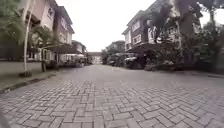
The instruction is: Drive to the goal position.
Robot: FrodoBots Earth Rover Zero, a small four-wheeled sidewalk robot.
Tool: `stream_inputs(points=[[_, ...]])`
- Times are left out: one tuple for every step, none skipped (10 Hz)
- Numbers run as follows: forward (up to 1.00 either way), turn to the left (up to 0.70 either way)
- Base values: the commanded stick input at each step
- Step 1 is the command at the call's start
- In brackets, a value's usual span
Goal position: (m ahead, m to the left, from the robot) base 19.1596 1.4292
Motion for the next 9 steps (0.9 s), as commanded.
stream_inputs(points=[[0.7, 0.0], [0.7, 0.0], [0.7, 0.0], [0.7, 0.0], [0.7, 0.0], [0.7, 0.08], [0.7, 0.3], [0.7, 0.16], [0.7, 0.0]])
